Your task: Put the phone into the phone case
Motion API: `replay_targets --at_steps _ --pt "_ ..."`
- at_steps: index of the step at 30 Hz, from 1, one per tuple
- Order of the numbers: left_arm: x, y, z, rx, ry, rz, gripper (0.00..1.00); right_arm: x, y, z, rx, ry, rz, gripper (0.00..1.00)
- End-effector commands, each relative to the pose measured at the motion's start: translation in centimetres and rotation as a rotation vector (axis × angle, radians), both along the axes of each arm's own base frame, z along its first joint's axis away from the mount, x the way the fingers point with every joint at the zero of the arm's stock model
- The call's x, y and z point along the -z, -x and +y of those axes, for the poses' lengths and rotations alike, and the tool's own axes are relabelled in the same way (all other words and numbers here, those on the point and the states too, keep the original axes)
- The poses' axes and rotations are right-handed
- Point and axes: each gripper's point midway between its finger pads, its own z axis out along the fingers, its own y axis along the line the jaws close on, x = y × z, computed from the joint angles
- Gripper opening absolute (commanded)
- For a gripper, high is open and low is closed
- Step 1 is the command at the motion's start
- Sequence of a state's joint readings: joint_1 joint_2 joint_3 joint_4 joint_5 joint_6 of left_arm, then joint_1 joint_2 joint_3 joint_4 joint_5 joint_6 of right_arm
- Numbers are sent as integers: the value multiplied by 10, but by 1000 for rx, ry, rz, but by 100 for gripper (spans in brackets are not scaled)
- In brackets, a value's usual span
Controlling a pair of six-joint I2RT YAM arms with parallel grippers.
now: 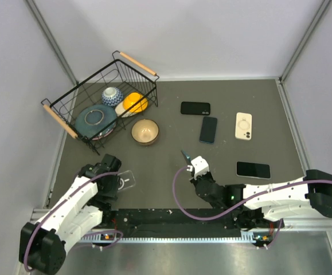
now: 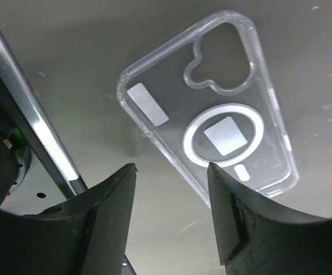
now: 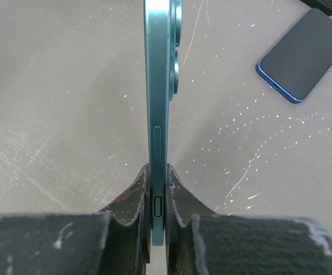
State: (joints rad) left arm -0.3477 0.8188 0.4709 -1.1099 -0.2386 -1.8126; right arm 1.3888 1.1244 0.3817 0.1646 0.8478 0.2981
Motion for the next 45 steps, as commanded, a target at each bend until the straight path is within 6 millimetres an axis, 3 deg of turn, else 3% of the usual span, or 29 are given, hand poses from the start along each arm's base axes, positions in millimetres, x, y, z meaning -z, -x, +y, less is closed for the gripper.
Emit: replay_targets --at_steps 1,2,10,14,18,20,24,30,33,34,36,39,43,45 --pt "10 11 2 -57 -5 81 55 -31 -6 18 2 -110 -26 0" --pt "10 12 2 -60 -6 88 50 -32 -5 18 2 -119 -25 0" --pt "12 5 7 -98 -43 80 38 -41 -7 16 10 -127 -42 0" --pt "4 -2 8 -30 -76 100 32 -44 -6 13 3 -141 -44 0" --pt "1 -7 5 40 -91 132 1 -57 -7 13 -3 -137 -54 0" --pt "4 -11 -1 150 -82 136 0 -66 -6 14 -7 -134 -48 0" --pt "-7 -33 -19 357 -113 39 0 -71 2 11 -24 -146 19 0" --pt "-26 -58 -71 736 -82 -196 0 -88 19 9 -83 -175 109 0" --pt "-22 -59 -95 913 -44 -266 0 -97 25 4 -95 -193 140 0" --pt "-15 -50 -103 1006 -24 -267 0 -93 29 -1 -95 -180 168 0" --pt "-18 -59 -120 1095 -13 -355 0 -98 33 -5 -98 -210 189 0" --pt "-26 -58 -140 1250 -22 -417 0 -88 44 -6 -138 -203 238 0" --pt "-45 -54 -174 1419 -36 -515 0 -75 43 -15 -68 -209 275 0" --pt "-38 -53 -177 1435 -35 -481 0 -71 42 -18 -45 -217 280 0"
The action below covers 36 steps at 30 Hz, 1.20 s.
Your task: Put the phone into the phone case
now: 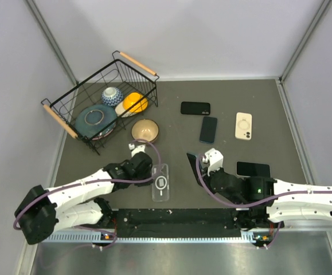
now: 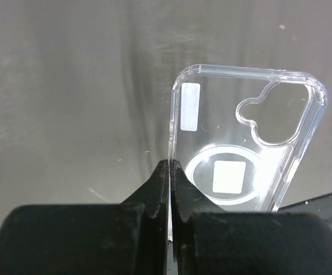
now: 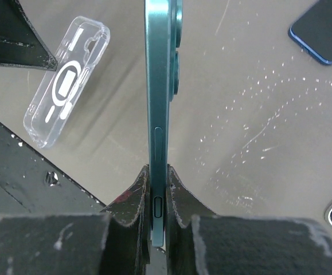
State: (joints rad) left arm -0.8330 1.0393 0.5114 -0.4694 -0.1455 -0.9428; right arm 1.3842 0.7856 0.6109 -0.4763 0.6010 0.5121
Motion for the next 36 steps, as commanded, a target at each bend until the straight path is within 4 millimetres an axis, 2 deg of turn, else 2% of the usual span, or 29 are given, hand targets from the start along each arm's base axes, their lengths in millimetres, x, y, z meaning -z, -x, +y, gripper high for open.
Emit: replay_targets --at_steps 1,5,9,10,11,13,15,16,18,19,21,22,23,24,25,28,29,30,31,32,34,36 --pt "-22 -16 -37 140 43 -102 0 -11 -2 0 75 -102 38 0" --pt "-2 -14 -47 164 -11 -34 0 -10 -3 -4 92 -119 35 0" --pt "1 -16 -59 135 11 -4 0 -5 -7 -12 141 -141 33 0" --pt "-4 -16 -71 161 62 -10 1 -4 -6 -13 146 -148 39 0" --pt "-6 -16 -74 169 81 -13 18 -3 -5 -13 147 -154 49 0" --pt "-14 -14 -82 191 137 -30 39 -3 -1 -11 158 -181 89 0" --pt "-24 -17 -85 207 163 -69 50 -2 1 -9 161 -201 114 0" --pt "-34 -20 -84 203 173 -98 51 -3 2 -7 172 -221 130 0" --pt "-39 -27 -71 179 132 -135 50 -5 4 -1 164 -236 149 0" --pt "-46 -33 -62 150 131 -162 47 -4 5 3 161 -236 157 0" --pt "-46 -38 -48 130 119 -173 40 -12 9 16 130 -279 178 0" --pt "-47 -42 -35 95 131 -182 26 -13 9 22 120 -285 185 0" --pt "-47 -40 -34 103 161 -169 19 -18 10 28 110 -316 188 0" --pt "-48 -46 -28 81 186 -182 11 -21 11 34 99 -331 199 0" --pt "-41 -42 -22 77 195 -175 0 -23 12 38 97 -352 212 0" --pt "-31 -32 -22 98 239 -154 0 -20 10 54 88 -407 268 0" --pt "-28 -30 -22 104 245 -150 0 -8 9 56 97 -394 297 0" --pt "-22 -25 -22 113 251 -131 0 -9 14 66 54 -435 351 0" --pt "-19 -24 -23 114 253 -122 0 -8 6 68 73 -473 381 0" --pt "-17 -23 -23 115 255 -116 0 3 7 70 70 -474 413 0" --pt "-8 -18 -23 120 257 -90 0 -6 8 82 27 -557 456 0" --pt "-2 -14 -24 112 283 -80 0 2 9 86 -5 -583 495 0"
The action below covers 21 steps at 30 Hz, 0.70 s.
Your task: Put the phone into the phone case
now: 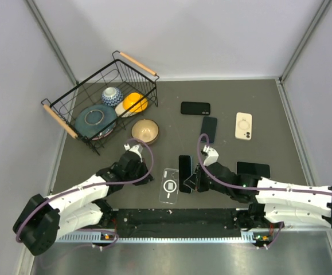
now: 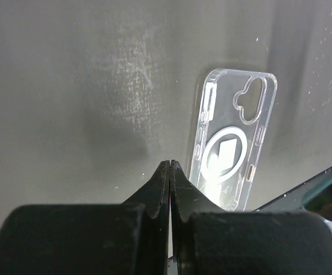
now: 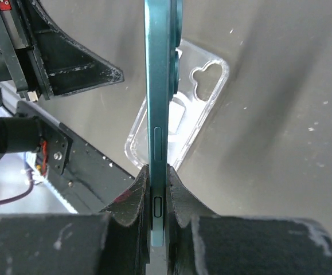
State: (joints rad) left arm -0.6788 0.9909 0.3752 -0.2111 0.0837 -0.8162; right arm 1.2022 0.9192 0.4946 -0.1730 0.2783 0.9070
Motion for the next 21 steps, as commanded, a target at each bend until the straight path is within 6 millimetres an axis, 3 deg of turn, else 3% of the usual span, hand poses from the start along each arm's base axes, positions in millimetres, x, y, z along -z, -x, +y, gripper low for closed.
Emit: replay_targets --at_steps 1,2,3,21 --pt "-6 2 -16 31 121 -29 0 -39 4 42 -97 -327 75 0" --pt "-8 1 -18 31 145 -41 0 -37 -6 40 -70 -348 90 0" --pt "-1 7 -16 26 155 -23 0 -25 2 41 -101 -345 143 0" --pt "0 34 -37 79 295 4 0 28 9 57 -93 -290 455 0"
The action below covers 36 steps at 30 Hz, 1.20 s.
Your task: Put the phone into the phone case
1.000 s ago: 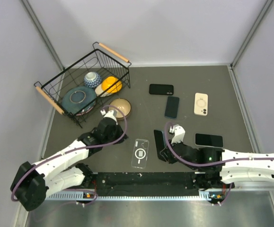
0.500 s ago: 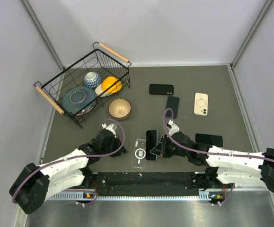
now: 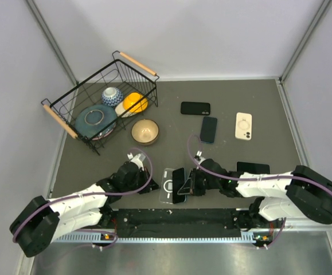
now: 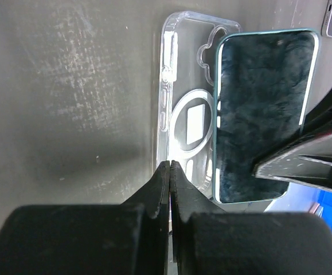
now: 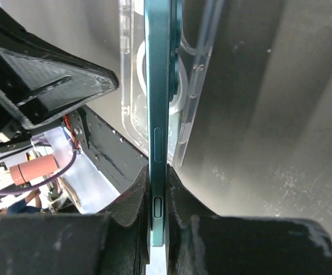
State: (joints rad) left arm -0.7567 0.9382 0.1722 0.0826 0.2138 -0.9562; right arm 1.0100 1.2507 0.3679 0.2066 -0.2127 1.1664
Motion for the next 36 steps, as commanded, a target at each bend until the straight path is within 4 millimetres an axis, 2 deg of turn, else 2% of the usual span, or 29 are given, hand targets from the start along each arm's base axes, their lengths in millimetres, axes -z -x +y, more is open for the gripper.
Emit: replay_targets --at_steps 1,8,19,27,29,36 --pt "-11 -1 -10 5 78 -24 0 -33 -12 27 -10 -130 -15 0" --pt "-9 4 -11 22 83 -17 0 -22 -22 27 -12 -117 -7 0" --pt "-4 12 -11 34 94 5 0 -17 -23 36 -57 -93 7 0" --pt "-10 2 -7 4 51 -32 0 1 -16 43 -110 -105 49 0" --pt "-11 3 -9 9 75 -28 0 -3 -18 49 -121 -132 42 0" --pt "-1 7 -11 21 64 4 0 4 -23 51 -80 -126 59 3"
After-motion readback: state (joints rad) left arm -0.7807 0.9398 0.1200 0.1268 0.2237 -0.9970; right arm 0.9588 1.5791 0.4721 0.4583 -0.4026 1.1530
